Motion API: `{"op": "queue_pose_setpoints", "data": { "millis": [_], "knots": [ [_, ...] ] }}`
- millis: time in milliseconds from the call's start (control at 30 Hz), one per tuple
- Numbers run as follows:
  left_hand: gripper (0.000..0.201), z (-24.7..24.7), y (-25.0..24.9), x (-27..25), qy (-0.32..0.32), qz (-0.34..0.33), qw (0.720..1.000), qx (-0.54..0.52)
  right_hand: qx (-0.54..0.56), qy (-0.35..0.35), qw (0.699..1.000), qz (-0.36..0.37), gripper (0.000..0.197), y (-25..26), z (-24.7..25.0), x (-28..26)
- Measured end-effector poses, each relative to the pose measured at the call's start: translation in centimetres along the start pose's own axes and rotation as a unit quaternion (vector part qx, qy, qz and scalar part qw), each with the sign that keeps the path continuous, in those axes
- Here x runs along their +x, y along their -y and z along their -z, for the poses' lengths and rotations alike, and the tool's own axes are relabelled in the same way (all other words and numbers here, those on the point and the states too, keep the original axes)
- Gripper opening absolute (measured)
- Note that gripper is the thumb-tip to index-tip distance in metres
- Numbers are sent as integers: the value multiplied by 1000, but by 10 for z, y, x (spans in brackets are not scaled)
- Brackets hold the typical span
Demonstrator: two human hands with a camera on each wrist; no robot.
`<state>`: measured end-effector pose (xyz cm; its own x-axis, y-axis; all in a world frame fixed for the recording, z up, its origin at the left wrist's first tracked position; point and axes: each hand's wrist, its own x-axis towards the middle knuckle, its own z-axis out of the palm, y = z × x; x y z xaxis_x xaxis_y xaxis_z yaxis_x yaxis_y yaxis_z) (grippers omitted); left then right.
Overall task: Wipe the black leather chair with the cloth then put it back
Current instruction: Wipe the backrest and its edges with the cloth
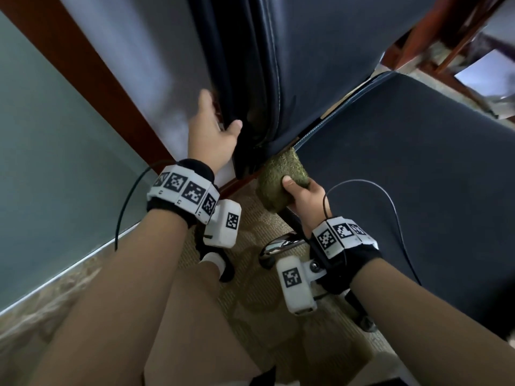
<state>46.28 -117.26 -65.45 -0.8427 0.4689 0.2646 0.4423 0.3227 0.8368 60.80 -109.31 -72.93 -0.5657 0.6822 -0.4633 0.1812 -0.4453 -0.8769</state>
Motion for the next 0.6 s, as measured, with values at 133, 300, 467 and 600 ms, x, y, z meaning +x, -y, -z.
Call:
{"op": "queue_pose_setpoints", "data": {
  "millis": [133, 300, 467, 600],
  "knots": [
    [34, 5, -4, -26, -7, 2, 1000, -2, 2, -56, 998, -12, 37, -2, 2, -4],
    [36, 13, -5, -54, -12, -13, 999, 35, 23, -79, 996, -31, 34, -9, -16, -16],
    [36, 19, -9, -57, 15, 3, 999, 41, -3, -157, 987, 33, 35, -12, -33, -21],
    [37, 19, -12, -49, 27, 21, 999, 36, -85, -217, 968, 94, 25, -3, -38, -18]
  ]
}}
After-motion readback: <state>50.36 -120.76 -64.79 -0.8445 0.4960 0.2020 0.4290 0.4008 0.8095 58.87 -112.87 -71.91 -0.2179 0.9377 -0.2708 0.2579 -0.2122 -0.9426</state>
